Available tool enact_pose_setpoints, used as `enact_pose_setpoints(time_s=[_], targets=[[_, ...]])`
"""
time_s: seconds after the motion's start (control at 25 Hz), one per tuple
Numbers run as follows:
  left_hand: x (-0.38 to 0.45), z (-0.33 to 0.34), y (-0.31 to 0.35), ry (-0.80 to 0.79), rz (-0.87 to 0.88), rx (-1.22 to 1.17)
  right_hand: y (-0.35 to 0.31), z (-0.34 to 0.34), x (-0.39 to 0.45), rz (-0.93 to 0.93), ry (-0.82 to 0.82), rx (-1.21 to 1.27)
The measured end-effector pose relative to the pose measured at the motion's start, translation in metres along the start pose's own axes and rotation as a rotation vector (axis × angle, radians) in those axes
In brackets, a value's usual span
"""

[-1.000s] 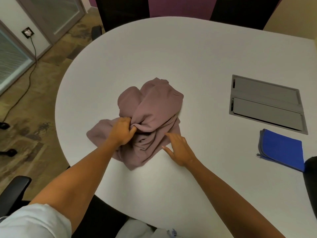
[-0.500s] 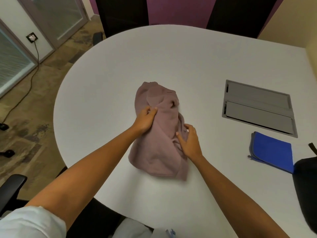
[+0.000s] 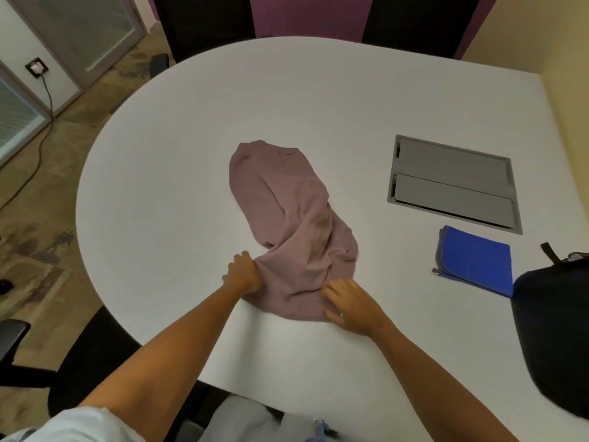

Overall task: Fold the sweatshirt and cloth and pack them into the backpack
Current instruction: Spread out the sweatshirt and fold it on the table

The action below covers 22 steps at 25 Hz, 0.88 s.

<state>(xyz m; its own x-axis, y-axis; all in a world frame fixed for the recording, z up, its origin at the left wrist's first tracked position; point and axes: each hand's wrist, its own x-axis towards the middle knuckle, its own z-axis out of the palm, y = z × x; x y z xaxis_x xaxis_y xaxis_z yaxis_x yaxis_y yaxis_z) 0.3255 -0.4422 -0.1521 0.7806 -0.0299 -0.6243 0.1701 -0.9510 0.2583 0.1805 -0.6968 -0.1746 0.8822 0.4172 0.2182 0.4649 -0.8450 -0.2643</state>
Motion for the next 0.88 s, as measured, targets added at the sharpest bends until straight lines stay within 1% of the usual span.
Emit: enact_pose_setpoints(time_s=[0.04,0.08,0.16,0.2,0.28,0.36,0.48,0.56,0.64,0.68,0.72,0.8,0.88], targets=[[-0.006,0.010,-0.007,-0.060,-0.051,0.037,-0.005,0.007,-0.003,-0.053,-0.038,0.009],[-0.010,0.018,-0.013,-0.113,-0.060,0.057,-0.009,0.013,-0.004,-0.076,-0.100,0.029],[-0.015,0.022,-0.020,-0.143,0.010,0.020,-0.020,0.023,-0.001,-0.023,-0.253,0.060],[-0.017,0.021,-0.022,-0.146,0.079,-0.075,-0.025,0.027,0.002,0.050,-0.309,0.075],[-0.023,0.015,-0.022,-0.177,0.192,-0.399,-0.033,0.030,0.007,0.221,-0.325,0.078],[-0.035,0.005,-0.008,-0.230,0.231,-0.642,-0.039,0.031,0.012,0.349,-0.279,0.056],[-0.049,-0.009,0.019,-0.215,0.283,-0.825,-0.038,0.030,0.021,0.446,-0.118,0.107],[-0.057,-0.017,0.031,-0.210,0.313,-0.910,-0.032,0.019,0.027,0.523,0.001,0.321],[-0.062,-0.023,0.037,-0.265,0.413,-0.931,-0.022,0.002,0.032,0.607,0.021,0.572],[-0.064,-0.025,0.040,-0.287,0.481,-0.902,-0.017,-0.008,0.035,0.620,0.032,0.630],[-0.067,-0.027,0.044,-0.281,0.532,-0.863,-0.013,-0.016,0.038,0.615,0.060,0.638],[-0.070,-0.031,0.051,-0.192,0.559,-0.803,-0.009,-0.031,0.048,0.621,0.159,0.677],[-0.073,-0.035,0.059,-0.106,0.558,-0.809,-0.009,-0.046,0.064,0.639,0.264,0.734]])
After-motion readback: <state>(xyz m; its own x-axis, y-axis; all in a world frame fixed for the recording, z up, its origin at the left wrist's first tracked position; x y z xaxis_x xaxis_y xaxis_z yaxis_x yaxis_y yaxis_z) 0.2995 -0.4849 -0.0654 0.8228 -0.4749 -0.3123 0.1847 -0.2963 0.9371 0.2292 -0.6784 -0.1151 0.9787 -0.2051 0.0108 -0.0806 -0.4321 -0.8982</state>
